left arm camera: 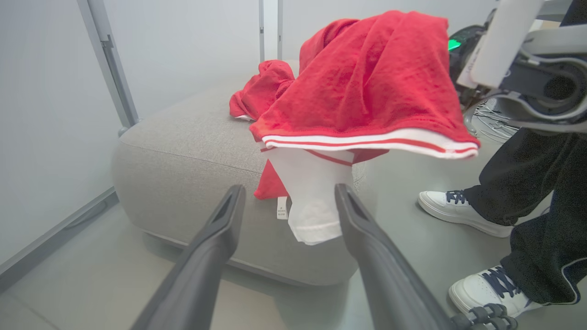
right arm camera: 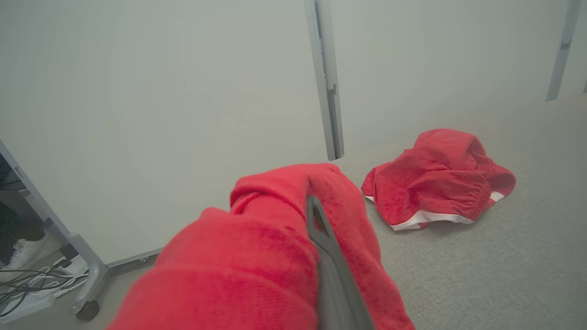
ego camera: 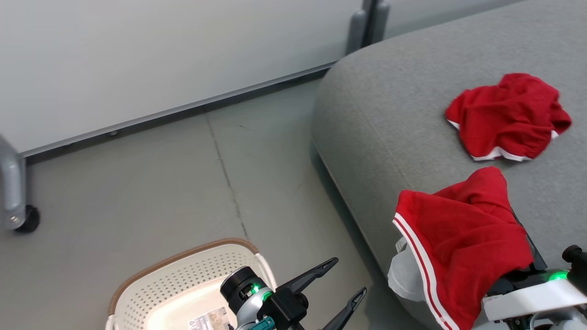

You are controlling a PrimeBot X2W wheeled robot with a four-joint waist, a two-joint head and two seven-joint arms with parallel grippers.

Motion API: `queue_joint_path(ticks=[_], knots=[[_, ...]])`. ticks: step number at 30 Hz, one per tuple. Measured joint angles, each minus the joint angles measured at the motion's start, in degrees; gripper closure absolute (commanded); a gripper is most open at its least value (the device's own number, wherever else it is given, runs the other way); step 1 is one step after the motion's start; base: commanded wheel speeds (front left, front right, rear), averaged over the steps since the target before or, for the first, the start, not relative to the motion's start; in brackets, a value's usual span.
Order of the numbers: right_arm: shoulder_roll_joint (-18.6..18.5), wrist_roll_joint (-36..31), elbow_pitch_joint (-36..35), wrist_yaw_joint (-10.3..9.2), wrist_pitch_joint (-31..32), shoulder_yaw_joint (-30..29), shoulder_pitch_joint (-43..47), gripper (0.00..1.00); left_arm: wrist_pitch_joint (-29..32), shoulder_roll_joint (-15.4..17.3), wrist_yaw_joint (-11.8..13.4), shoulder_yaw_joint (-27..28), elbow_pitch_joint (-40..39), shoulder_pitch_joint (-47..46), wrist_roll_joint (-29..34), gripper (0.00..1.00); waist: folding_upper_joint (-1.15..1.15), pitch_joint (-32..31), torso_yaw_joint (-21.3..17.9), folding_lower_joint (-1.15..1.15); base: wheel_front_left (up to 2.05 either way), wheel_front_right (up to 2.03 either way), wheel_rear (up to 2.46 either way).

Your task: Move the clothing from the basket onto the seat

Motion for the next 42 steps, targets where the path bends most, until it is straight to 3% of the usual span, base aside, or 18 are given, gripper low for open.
queue_joint_path(ticks=[9,15,34,42], knots=[[0.9,0.0,0.1,0.0,0.0,-0.1,-0.1,1.0,0.0,0.1,0.0,-0.3,0.0,-0.3,0.0,0.0,0.0,1.2,-6.8,0.0,0.0,0.0,0.0],[1.0,0.0,0.3,0.01,0.0,-0.2,-0.1,1.0,0.0,-0.5,0.0,1.7,-0.1,-0.6,0.3,0.0,0.0,1.4,-9.3,0.0,0.0,0.0,0.0],[0.2,0.9,-0.4,0.0,0.0,-2.9,-1.0,1.0,0.0,-2.8,0.0,5.6,-1.4,0.8,1.9,0.0,0.0,1.4,-6.9,0.0,0.0,0.0,0.0],[-2.8,3.4,-3.5,0.01,0.0,-5.4,-9.4,1.0,0.0,-2.1,0.0,4.8,-1.7,-1.4,2.8,0.0,0.0,4.9,-5.8,0.0,0.0,0.0,0.0]])
